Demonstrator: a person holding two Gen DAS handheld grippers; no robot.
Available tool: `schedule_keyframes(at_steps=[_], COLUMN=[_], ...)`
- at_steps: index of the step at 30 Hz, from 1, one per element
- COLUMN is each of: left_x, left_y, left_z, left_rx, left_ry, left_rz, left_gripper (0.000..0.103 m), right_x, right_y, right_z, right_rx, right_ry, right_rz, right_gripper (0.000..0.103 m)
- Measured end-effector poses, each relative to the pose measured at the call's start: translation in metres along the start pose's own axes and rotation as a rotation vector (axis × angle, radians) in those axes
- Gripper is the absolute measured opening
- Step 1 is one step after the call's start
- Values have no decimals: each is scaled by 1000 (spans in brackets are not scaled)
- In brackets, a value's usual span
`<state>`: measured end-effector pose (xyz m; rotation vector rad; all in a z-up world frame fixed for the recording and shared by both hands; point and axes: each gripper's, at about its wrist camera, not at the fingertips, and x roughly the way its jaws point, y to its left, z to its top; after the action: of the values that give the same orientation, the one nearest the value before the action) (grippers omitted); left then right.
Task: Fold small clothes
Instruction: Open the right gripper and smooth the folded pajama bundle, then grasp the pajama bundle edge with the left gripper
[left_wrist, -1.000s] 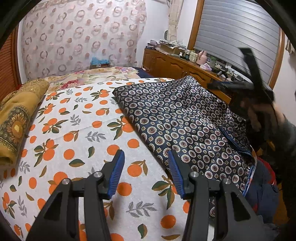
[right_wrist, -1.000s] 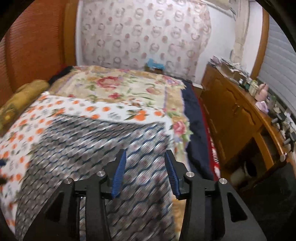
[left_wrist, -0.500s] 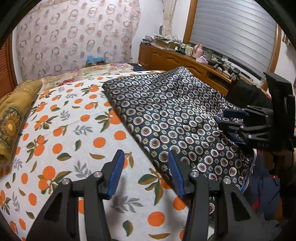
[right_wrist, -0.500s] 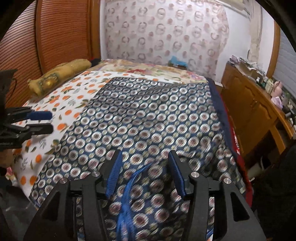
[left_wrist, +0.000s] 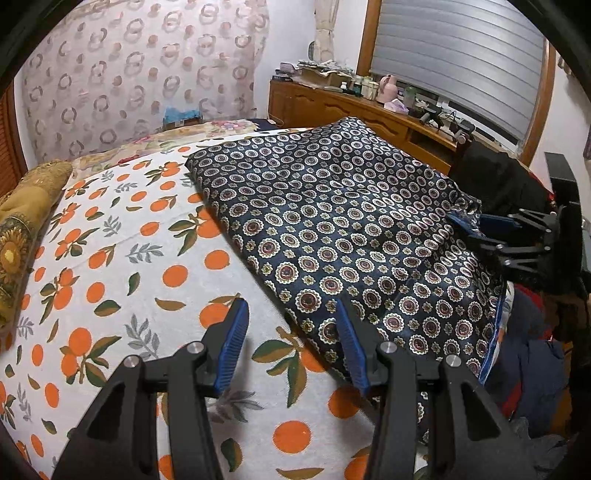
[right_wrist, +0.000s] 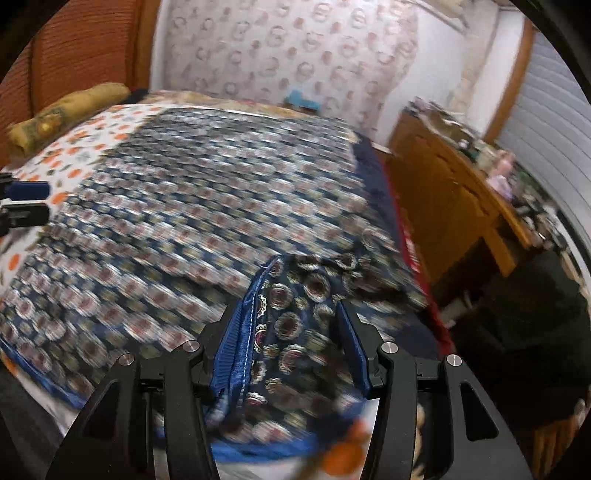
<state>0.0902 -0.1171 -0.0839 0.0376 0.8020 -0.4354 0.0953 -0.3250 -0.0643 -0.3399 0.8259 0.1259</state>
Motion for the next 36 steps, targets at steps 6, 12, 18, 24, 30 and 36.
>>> schedule_keyframes(at_steps=[6,12,18,24,30,36], left_x=[3,5,-4,-7,-6,-34], left_y=[-7,-6,-12,-28,-27,-16], left_z=[-5,-15,-24,-28,-28,-15], left_rx=[6,-21,-44,-12,-8,-26], left_ry=[25,73,89,104,94,-9], left_rz=[-24,-61,-143,-174,-186,-191], left_gripper=[48,48,48,42,1,0], right_x=[-14,-8,-5,-2,-8,-17], right_y=[-34,-42,-38,-48,-58,-59], right_z=[-14,-12,-14,-16,-21,-15], right_rx=[84,123,128,138,163,164], right_ry=[-13,-26,-35,-22,-35,-70], right_rz=[-12,13,15,-61,-49,-30], right_gripper=[52,52,52,52,52,52])
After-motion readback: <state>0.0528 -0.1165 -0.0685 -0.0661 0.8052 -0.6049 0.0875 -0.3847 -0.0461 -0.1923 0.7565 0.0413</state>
